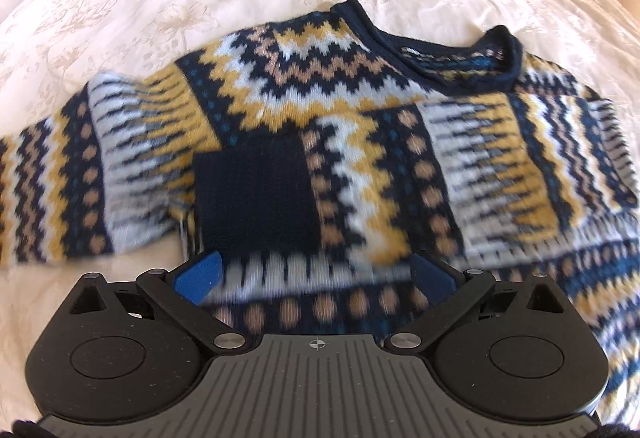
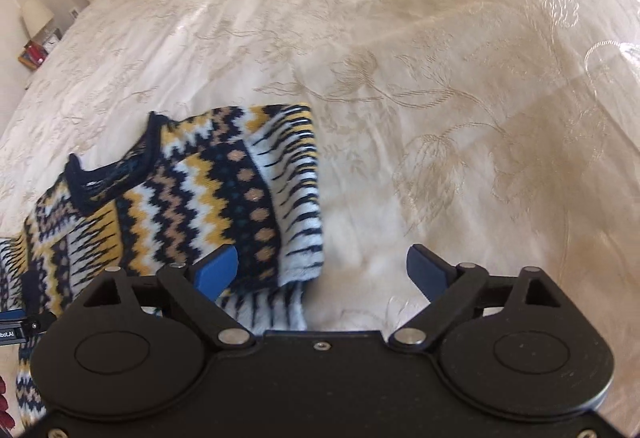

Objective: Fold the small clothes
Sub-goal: 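Move the left gripper to the other sleeve cuff and grasp it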

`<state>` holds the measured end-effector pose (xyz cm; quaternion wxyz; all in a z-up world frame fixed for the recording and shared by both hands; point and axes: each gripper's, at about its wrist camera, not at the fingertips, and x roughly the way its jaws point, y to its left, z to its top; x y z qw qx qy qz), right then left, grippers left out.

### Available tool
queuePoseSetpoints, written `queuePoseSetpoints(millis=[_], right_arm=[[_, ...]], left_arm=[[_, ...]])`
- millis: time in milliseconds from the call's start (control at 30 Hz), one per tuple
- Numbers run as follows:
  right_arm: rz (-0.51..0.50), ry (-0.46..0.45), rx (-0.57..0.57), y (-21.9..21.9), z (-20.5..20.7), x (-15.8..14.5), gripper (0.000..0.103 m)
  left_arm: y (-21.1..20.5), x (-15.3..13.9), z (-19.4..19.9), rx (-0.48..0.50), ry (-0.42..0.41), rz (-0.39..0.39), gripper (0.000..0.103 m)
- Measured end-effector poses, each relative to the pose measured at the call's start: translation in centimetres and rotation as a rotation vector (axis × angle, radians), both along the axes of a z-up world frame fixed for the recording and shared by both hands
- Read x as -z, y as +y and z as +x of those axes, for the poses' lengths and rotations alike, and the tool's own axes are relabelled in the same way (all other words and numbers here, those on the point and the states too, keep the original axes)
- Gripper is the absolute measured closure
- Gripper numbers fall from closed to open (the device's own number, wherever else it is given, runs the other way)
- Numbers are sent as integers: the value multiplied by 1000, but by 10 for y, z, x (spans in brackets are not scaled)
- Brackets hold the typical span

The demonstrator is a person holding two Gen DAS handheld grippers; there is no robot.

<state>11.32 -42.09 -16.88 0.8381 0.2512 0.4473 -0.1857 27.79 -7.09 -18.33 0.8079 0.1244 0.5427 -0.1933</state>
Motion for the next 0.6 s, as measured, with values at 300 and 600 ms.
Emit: queuePoseSetpoints(millis=[300, 600], right_arm=[[20, -30, -130, 48, -17, -11, 2], [64, -60, -290, 87, -20, -16, 1]], left_arm=[[27, -12, -51, -70, 24, -6, 1], [58, -25, -75, -203, 7, -2, 1]])
